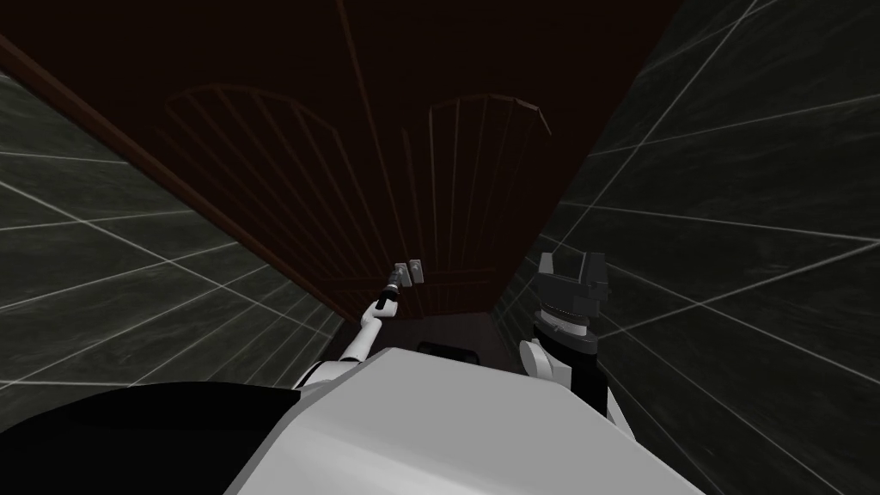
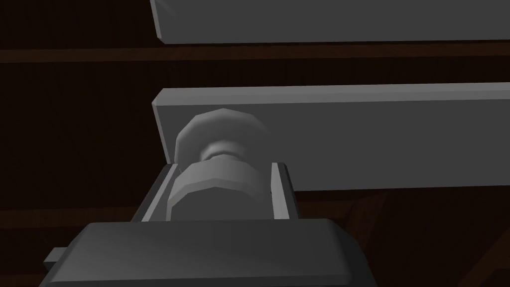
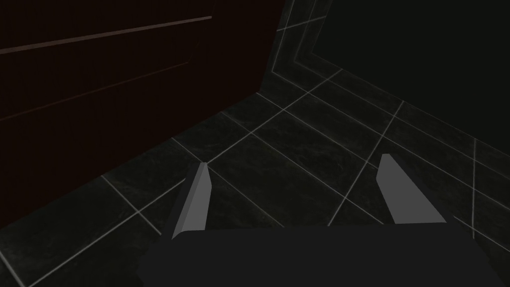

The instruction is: Pull the door open

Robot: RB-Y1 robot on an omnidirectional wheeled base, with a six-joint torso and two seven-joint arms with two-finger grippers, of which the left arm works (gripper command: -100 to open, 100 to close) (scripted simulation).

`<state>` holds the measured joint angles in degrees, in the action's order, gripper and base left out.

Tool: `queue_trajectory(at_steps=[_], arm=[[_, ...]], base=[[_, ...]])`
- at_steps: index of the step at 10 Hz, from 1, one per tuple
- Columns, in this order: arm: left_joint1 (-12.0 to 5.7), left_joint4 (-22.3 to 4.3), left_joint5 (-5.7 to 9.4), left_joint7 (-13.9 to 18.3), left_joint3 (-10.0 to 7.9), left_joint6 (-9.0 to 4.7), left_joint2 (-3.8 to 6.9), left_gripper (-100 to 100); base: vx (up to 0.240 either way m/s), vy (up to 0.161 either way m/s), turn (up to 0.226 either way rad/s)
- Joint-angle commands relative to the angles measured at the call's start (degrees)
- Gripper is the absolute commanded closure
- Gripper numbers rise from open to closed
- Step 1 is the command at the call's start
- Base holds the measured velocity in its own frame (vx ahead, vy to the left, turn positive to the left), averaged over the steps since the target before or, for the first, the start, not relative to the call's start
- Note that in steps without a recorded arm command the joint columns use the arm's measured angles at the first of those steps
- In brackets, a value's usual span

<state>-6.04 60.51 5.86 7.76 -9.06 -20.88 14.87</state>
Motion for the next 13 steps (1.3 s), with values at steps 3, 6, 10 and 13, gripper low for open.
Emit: queue_trajectory(at_steps=[3, 6, 10, 13], arm=[[1.20, -0.5, 0.21, 0.2, -0.89, 0.11, 0.96, 100], [2.26, -0.8, 0.40, 0.5, -1.44, 0.18, 1.99, 100], [1.86, 1.9, 0.05, 1.6, 1.79, 0.62, 1.36, -100], [1.75, 3.2, -0.14, 2.4, 3.65, 0.78, 1.10, -100]], base=[[-0.035, 0.026, 0.028], [-0.206, 0.066, 0.107], [-0.184, -0.027, -0.084], [-0.195, -0.053, -0.073]])
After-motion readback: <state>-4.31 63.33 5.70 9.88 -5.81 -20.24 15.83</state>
